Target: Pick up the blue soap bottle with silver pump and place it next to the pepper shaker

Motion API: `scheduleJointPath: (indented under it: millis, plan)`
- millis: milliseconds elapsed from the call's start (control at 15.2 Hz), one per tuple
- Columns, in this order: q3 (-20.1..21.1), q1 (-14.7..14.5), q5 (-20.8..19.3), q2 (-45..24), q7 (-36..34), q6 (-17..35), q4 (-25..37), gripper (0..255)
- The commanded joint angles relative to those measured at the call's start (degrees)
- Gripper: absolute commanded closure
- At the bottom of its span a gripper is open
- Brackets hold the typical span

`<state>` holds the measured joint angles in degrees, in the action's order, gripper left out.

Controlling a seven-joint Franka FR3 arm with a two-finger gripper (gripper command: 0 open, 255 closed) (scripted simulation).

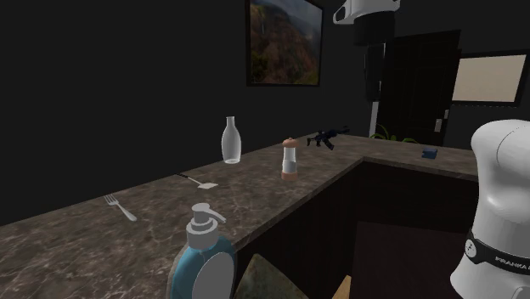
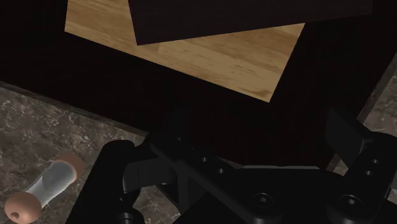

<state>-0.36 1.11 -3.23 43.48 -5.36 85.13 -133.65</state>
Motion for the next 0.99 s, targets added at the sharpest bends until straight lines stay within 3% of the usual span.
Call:
scheduleJointPath:
  millis: [0,462,924]
  plan:
    - [0.0,0.0,0.0,0.0,0.0,0.0,0.0,0]
    - [6.1,-2.1,4.2,-9.2,-7.7,8.4,1.5,0]
    - [11.9,-3.5,6.0,-20.7,-15.1,15.9,6.6,0]
